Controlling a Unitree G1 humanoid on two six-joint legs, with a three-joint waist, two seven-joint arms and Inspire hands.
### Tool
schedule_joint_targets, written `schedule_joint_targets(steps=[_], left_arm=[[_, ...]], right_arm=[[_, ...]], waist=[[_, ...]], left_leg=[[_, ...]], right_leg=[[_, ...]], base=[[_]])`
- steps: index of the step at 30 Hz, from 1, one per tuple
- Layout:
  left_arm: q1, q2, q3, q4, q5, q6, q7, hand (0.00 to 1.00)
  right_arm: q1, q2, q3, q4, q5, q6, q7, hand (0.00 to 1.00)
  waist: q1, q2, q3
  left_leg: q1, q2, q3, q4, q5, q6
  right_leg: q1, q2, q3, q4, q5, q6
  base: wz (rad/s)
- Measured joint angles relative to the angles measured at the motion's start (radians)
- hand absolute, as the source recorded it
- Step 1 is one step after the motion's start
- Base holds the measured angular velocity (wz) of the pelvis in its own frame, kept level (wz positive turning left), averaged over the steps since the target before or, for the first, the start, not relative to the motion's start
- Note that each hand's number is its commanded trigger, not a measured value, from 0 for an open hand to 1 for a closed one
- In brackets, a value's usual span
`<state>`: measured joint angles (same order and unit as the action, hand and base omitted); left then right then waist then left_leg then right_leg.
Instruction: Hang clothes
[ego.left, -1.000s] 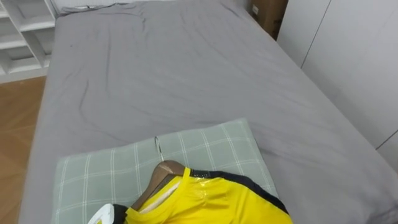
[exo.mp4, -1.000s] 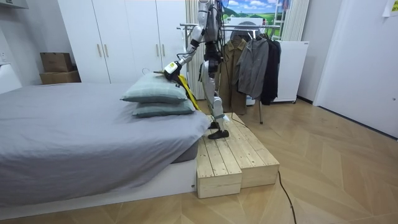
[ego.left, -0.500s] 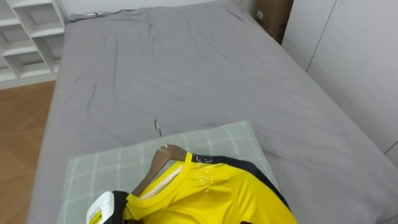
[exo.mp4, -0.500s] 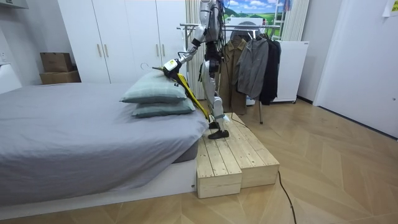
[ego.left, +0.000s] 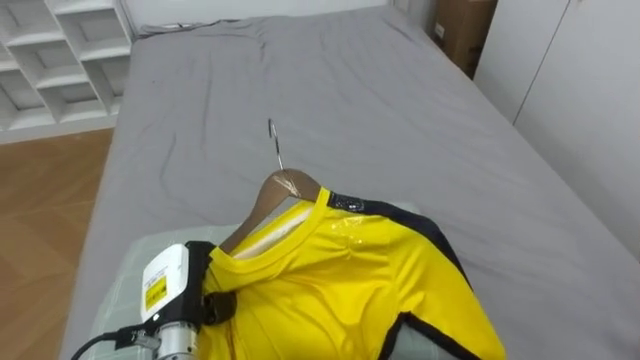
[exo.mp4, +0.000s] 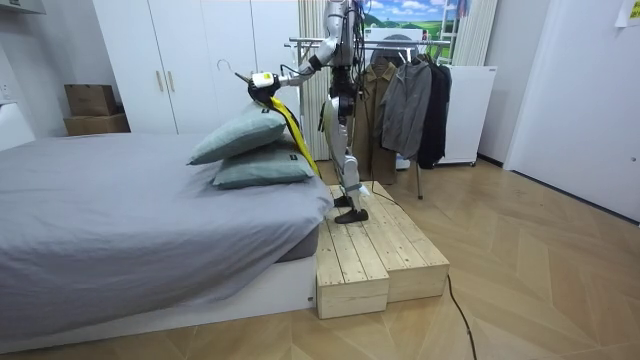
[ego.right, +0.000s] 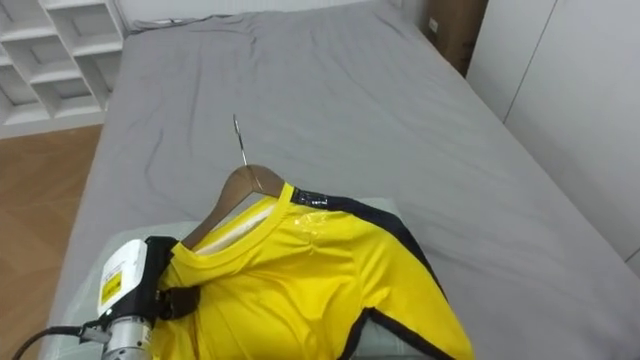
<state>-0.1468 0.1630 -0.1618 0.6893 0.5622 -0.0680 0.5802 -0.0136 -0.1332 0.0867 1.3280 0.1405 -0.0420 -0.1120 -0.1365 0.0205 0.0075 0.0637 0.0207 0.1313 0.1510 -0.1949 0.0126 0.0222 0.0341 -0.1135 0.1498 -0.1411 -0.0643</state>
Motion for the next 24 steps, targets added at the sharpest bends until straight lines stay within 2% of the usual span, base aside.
schedule_joint_targets(steps=[3,7,10,12,14,17,18,23,24], left_arm=[[0.012,0.007,0.001,-0.034,0.039,0.003,0.000,1.00],[0.063,0.016,0.002,-0.165,0.081,0.003,-0.001,1.00],[0.063,0.018,0.003,-0.220,0.103,0.001,0.000,1.00],[0.063,0.029,0.003,-0.274,0.107,-0.010,0.003,1.00],[0.063,0.055,0.010,-0.342,0.106,-0.047,0.047,1.00],[0.060,0.055,0.051,-0.366,0.106,-0.085,0.103,1.00],[0.058,0.055,0.054,-0.366,0.106,-0.086,0.112,1.00],[0.058,0.055,0.064,-0.352,0.108,-0.083,0.144,1.00],[0.060,0.055,0.064,-0.352,0.110,-0.083,0.150,1.00]], right_arm=[[0.002,-0.004,-0.001,-0.001,0.007,0.000,0.001,0.00],[0.005,-0.012,-0.013,0.000,0.004,-0.001,0.003,0.00],[0.006,-0.014,-0.034,0.001,-0.007,-0.002,0.002,0.00],[0.013,-0.014,-0.043,0.001,-0.001,-0.003,0.002,0.00],[0.023,-0.015,-0.044,0.001,0.003,-0.003,0.002,0.00],[0.034,-0.015,-0.065,-0.001,-0.035,-0.002,0.001,0.00],[0.035,-0.015,-0.066,-0.001,-0.038,-0.002,0.001,0.00],[0.032,-0.019,-0.072,0.000,-0.106,-0.001,-0.046,0.00],[0.034,-0.020,-0.072,0.000,-0.113,0.000,-0.058,0.00]], waist=[[0.004,0.001,-0.0005],[0.003,0.002,-0.0013],[0.003,0.005,-0.0022],[0.004,0.008,-0.0042],[0.003,0.015,-0.0069],[0.001,0.022,-0.0102],[0.000,0.023,-0.0102],[0.002,0.014,0.0008],[0.002,0.015,0.0008]], left_leg=[[-0.001,0.001,-0.002,0.001,0.000,0.000],[-0.001,0.001,-0.004,0.001,0.000,0.000],[-0.001,0.001,-0.006,0.001,0.000,0.000],[0.002,0.001,-0.006,0.001,0.000,0.000],[0.015,0.001,-0.006,0.001,0.000,0.000],[0.038,0.001,-0.005,0.000,0.000,0.000],[0.040,0.001,-0.005,0.000,0.000,0.000],[0.032,-0.007,-0.001,0.004,0.000,0.000],[0.032,-0.007,-0.002,0.004,0.000,0.000]], right_leg=[[0.001,0.001,-0.004,0.000,0.000,0.000],[0.002,0.000,-0.008,0.000,0.000,0.000],[0.002,0.000,-0.008,0.000,0.000,0.000],[0.005,0.000,-0.007,0.000,0.000,0.000],[0.019,0.000,-0.004,0.000,0.000,0.000],[0.040,0.000,-0.002,-0.001,0.000,0.000],[0.041,0.000,-0.002,-0.001,0.000,0.000],[0.043,-0.006,-0.004,-0.013,-0.007,0.001],[0.043,-0.006,-0.005,-0.012,-0.007,0.001]], base=[[0.02],[0.02],[0.01],[0.00],[0.00],[-0.03],[0.00],[0.02],[0.04]])
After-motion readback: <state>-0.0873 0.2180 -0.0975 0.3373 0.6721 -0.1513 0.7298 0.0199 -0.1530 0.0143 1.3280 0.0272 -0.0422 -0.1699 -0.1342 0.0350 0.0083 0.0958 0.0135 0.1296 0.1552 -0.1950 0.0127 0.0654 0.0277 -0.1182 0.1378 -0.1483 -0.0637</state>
